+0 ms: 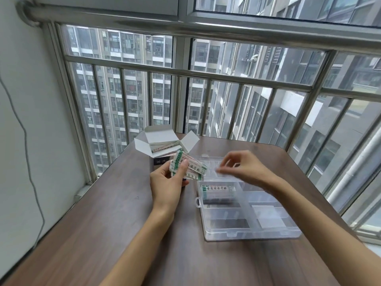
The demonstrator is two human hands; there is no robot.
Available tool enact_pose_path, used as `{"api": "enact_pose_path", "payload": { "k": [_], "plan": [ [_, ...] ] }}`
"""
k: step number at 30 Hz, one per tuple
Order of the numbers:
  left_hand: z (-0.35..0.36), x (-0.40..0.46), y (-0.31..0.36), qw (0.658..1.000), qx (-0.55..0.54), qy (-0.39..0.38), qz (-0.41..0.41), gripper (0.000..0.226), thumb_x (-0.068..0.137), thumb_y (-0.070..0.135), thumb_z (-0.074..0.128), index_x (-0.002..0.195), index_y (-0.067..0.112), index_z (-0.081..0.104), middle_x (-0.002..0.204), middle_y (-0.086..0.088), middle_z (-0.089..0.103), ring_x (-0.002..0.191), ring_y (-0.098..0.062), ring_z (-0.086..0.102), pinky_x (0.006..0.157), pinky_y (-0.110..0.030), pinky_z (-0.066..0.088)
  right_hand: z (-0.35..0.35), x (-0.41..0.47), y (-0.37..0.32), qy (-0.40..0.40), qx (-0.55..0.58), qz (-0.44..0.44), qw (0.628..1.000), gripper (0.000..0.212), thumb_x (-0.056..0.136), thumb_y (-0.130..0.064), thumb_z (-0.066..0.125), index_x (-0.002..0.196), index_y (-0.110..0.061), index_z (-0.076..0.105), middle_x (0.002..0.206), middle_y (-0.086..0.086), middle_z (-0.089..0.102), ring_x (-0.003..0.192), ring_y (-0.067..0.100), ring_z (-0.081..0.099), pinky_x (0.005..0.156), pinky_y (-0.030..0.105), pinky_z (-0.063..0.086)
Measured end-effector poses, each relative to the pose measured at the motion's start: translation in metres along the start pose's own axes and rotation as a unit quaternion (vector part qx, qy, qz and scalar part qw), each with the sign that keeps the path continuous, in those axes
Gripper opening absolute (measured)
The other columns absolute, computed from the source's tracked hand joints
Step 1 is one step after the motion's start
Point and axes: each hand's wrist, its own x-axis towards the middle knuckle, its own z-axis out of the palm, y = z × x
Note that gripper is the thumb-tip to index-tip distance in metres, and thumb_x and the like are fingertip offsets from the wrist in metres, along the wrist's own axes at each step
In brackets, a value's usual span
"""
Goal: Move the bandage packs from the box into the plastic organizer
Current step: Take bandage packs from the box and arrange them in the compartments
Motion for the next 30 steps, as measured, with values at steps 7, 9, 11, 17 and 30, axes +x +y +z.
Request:
{"api": "enact_pose_path", "payload": {
  "k": [7,9,11,17,30],
  "plan": [
    [0.005,-0.005,-0.001,0.991,0.003,-0.111,-0.079,0.008,0.082,0.017,0.071,0.089,0.020,0.073,0.080,0.002,0.075,0.071,-0.002,0.067,0.057,-0.014,0.049,0.026,-0.031,-0.018,-0.006,0.186,0.019,0.982,0.027,0.089,-0.026,0.062,0.114,-0.016,0.063,0.097,-0.001,0.070,0.082,0.006,0.065,0.065,0.015,0.049],
    [0.006,-0.006,-0.002,0.986,-0.015,-0.131,-0.100,0.016,0.076,0.021,0.074,0.092,0.020,0.073,0.086,0.001,0.075,0.077,-0.004,0.069,0.060,-0.014,0.050,0.036,-0.034,-0.016,0.060,0.231,0.023,0.971,0.022,0.087,-0.014,0.066,0.108,-0.009,0.067,0.085,0.000,0.072,0.068,0.003,0.064,0.058,0.014,0.049],
    [0.005,-0.005,-0.001,0.981,-0.030,-0.156,-0.111,0.023,0.072,0.023,0.074,0.095,0.019,0.073,0.092,0.000,0.075,0.083,-0.005,0.069,0.064,-0.015,0.051,0.040,-0.037,-0.013,0.097,0.289,0.047,0.951,0.020,0.085,-0.011,0.067,0.105,-0.008,0.068,0.083,0.000,0.073,0.066,0.002,0.066,0.057,0.015,0.051],
    [0.008,-0.006,-0.002,0.996,0.049,-0.076,-0.022,0.013,0.077,0.012,0.077,0.089,0.016,0.075,0.080,0.002,0.076,0.065,0.004,0.064,0.049,-0.009,0.042,0.042,-0.039,-0.008,0.089,0.412,0.114,0.900,0.012,0.090,-0.014,0.061,0.101,-0.009,0.063,0.075,0.005,0.074,0.063,0.009,0.069,0.055,0.017,0.052],
    [0.009,-0.002,0.002,0.986,0.050,-0.143,-0.067,0.019,0.089,0.010,0.063,0.106,0.017,0.069,0.097,0.003,0.074,0.088,0.000,0.067,0.077,-0.020,0.056,0.020,-0.037,-0.002,0.086,0.308,0.065,0.945,0.031,0.088,-0.009,0.063,0.118,-0.013,0.060,0.096,0.003,0.072,0.074,0.009,0.068,0.064,0.016,0.053]
  ]
}}
